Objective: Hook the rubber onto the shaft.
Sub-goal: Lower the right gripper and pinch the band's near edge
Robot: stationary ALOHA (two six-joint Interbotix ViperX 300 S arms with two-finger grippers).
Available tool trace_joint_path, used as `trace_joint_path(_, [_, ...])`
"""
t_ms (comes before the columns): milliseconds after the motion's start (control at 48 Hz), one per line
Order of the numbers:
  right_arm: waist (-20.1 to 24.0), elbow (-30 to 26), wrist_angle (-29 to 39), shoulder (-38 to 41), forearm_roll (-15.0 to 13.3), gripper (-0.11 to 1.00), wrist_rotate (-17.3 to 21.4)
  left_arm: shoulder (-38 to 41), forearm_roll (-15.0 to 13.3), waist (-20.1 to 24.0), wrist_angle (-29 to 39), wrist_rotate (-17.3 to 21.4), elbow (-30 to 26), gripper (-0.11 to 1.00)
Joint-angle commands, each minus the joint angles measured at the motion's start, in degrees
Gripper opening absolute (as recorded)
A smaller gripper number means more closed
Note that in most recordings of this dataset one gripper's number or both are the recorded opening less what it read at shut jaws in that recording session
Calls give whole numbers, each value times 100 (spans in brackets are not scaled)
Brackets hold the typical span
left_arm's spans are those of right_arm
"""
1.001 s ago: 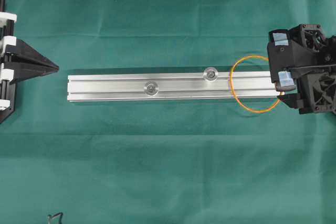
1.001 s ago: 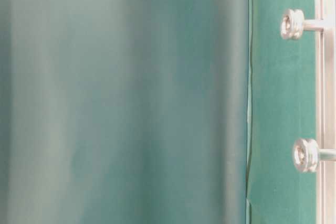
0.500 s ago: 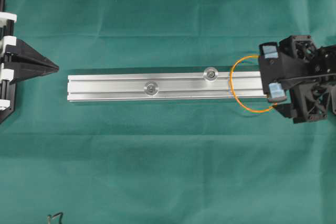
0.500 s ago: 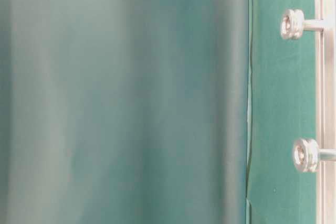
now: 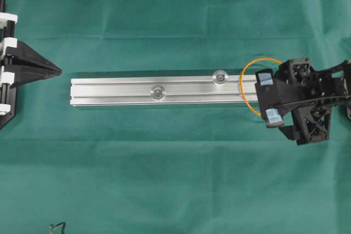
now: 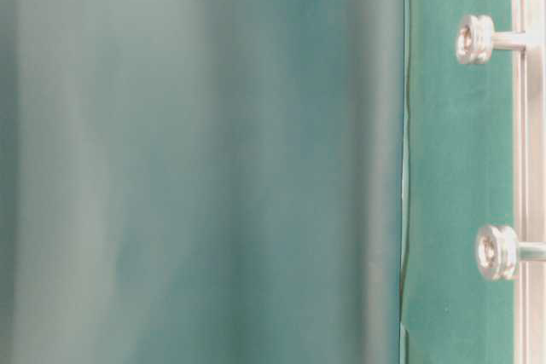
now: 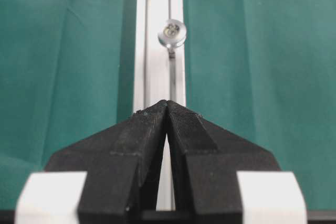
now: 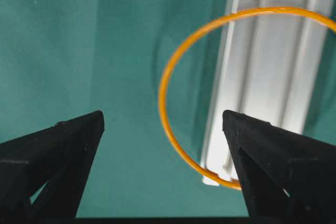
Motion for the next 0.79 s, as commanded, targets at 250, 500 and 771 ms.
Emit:
trace_joint_path(250, [141,158,-527,316,105,99,9,44,18,9,-26,-9,-176,2])
trace_joint_path(500, [141,264,-879,580,114,99,9,44,18,18,-26,-9,-167,2])
trace_joint_path(771, [141,316,-1178,817,114,99,9,44,18,18,35,-9,-176,2])
